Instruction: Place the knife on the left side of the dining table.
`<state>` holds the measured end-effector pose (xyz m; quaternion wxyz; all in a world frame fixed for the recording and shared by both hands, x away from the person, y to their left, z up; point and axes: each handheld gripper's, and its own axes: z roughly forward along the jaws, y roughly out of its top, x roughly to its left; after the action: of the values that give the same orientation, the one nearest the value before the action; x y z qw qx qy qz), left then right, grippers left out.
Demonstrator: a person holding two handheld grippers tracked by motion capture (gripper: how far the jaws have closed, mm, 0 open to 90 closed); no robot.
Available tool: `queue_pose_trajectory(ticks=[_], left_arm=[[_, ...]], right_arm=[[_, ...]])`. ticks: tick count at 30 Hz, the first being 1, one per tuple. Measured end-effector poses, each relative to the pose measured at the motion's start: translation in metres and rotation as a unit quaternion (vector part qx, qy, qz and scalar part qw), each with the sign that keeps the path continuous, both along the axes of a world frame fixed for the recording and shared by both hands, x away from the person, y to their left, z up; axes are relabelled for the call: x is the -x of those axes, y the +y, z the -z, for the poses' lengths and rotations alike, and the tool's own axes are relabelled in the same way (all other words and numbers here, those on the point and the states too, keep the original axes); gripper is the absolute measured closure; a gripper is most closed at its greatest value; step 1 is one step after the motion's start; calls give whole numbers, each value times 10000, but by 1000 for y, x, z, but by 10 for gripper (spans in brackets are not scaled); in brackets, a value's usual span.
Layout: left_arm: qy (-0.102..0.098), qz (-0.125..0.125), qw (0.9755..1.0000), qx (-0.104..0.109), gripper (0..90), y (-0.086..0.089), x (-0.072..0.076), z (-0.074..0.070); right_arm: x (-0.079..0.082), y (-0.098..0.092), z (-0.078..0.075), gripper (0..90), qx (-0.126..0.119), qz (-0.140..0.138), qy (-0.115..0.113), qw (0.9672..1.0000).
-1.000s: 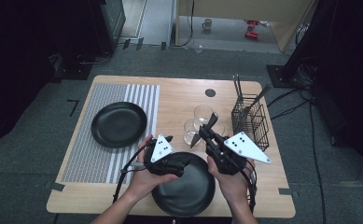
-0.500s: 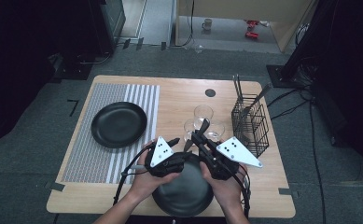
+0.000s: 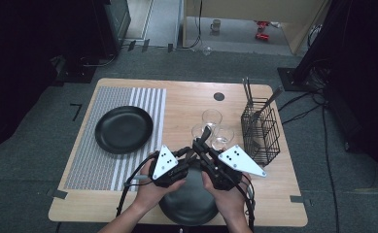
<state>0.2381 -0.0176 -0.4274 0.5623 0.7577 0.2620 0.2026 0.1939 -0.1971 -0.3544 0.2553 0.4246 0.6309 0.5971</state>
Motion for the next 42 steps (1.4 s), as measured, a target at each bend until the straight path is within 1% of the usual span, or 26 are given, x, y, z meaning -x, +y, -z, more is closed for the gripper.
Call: queue_pose_trajectory(ticks=[3, 5, 7, 9, 11, 14, 22, 27, 31, 33, 36, 40, 41, 42], left_arm=[[2, -9, 10000, -34, 707, 0, 0, 1], [-31, -34, 10000, -85, 721, 0, 0, 1], [-118, -63, 9998, -140, 728, 0, 1, 1], [-197, -62, 9997, -151, 735, 1, 3, 1], [-210, -22, 9997, -139, 739, 2, 3, 1], [-102, 194, 9998, -29, 745, 4, 2, 1], [118, 561, 9983, 31, 752, 7, -3, 1], [112, 603, 9981, 30, 755, 9, -3, 1], [166, 732, 9971, 142, 757, 11, -4, 0], [166, 795, 9966, 148, 760, 12, -4, 0], [214, 821, 9963, 160, 764, 12, -5, 0], [242, 783, 9965, 143, 776, 11, -4, 1], [212, 767, 9968, 113, 796, 12, -3, 1], [168, 749, 9970, 134, 900, 12, -3, 1]], right_arm=[[0, 3, 1, 836, 8, 3, 11, 10000], [0, 5, 1, 835, 23, 28, 24, 10000], [0, 6, 1, 836, 7, 35, 24, 10000], [0, 6, 1, 835, -28, 22, 16, 10000], [-1, 5, 0, 833, -45, -15, 10, 10000], [-2, 4, -1, 830, -56, -74, -11, 10000], [-4, 0, -1, 817, -109, -151, 30, 9998], [-5, -2, -1, 810, -129, -225, 17, 9997], [-6, -4, -1, 797, -101, -383, -14, 9992], [-6, -4, -1, 793, -63, -440, -48, 9990], [-7, -5, -1, 785, -29, -526, -35, 9986], [-9, -6, 0, 786, -14, -531, -8, 9986], [-9, -6, 0, 784, -16, -534, -1, 9986], [-9, -5, 0, 776, -11, -538, -4, 9985]])
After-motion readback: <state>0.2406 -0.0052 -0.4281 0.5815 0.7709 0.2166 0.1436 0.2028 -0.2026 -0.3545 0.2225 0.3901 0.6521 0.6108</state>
